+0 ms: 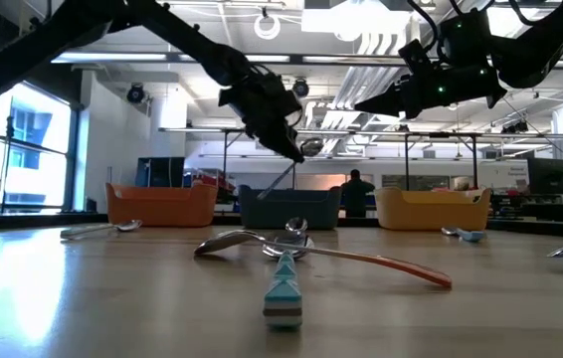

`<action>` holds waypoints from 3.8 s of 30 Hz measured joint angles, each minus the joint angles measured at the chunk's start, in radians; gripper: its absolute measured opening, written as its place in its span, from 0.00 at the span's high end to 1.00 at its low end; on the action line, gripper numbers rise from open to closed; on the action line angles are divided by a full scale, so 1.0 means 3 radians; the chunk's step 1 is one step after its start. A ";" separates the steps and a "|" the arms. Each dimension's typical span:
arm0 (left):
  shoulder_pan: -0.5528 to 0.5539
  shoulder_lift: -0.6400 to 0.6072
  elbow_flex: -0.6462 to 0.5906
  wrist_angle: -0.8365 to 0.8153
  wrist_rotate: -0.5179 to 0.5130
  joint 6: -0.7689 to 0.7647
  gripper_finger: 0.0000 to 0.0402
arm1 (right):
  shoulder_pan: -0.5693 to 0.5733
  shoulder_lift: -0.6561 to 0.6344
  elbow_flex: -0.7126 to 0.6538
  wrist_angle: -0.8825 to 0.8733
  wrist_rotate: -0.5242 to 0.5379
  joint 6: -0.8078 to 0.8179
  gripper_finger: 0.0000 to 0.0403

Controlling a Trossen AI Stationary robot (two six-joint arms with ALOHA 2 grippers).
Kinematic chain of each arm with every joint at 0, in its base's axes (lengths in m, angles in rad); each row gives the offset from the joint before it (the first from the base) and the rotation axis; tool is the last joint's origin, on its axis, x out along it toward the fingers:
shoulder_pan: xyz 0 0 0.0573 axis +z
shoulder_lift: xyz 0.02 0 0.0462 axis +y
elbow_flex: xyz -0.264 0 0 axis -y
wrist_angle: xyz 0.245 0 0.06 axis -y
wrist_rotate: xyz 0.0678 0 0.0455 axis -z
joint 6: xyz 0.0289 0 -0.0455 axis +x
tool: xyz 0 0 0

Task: Sort silverware by color (type)
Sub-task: Put the white spoon into the blue bin, then put the blue spoon into the yellow bin

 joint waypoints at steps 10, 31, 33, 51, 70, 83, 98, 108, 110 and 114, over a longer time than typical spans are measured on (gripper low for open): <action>0.0106 0.0284 -0.0001 0.0053 0.0053 -0.0016 1.00 | 0.0000 0.0000 0.0000 -0.0008 -0.0001 -0.0008 0.99; 0.0097 0.0337 -0.0004 0.0134 -0.0051 -0.0039 0.87 | 0.0000 0.0000 -0.0001 -0.0006 -0.0002 -0.0002 0.99; 0.0101 0.0321 -0.0004 0.0133 -0.0159 -0.0099 0.83 | 0.0000 0.0000 -0.0001 -0.0005 -0.0004 0.0015 0.99; -0.0046 -0.0493 -0.0409 0.0206 -0.0398 -0.0522 0.99 | 0.0368 -0.0001 -0.0067 -0.0488 0.0536 0.0747 1.00; -0.0891 -0.2319 -0.3504 0.3077 -0.1215 -0.1887 1.00 | 0.1443 -0.0001 -0.0106 -0.0898 0.0959 0.1220 1.00; -0.1867 -0.2993 -0.4660 0.3865 -0.1834 -0.2737 1.00 | 0.1700 -0.0001 0.0031 -0.1356 0.1231 0.1649 0.98; -0.2523 -0.3093 -0.5312 0.4824 -0.2273 -0.3331 1.00 | 0.2499 0.0000 0.0534 -0.2452 0.2132 0.2967 0.88; -0.2809 -0.3093 -0.5400 0.4951 -0.2271 -0.3034 1.00 | 0.2907 0.0397 0.1210 -0.3522 0.2192 0.3787 0.75; -0.2838 -0.3093 -0.5400 0.4948 -0.2270 -0.2894 1.00 | 0.2961 0.0559 0.1397 -0.3858 0.2031 0.3979 0.72; -0.2859 -0.3092 -0.5403 0.4868 -0.2371 -0.2912 1.00 | 0.3119 0.0826 0.1736 -0.4422 0.1637 0.4088 0.67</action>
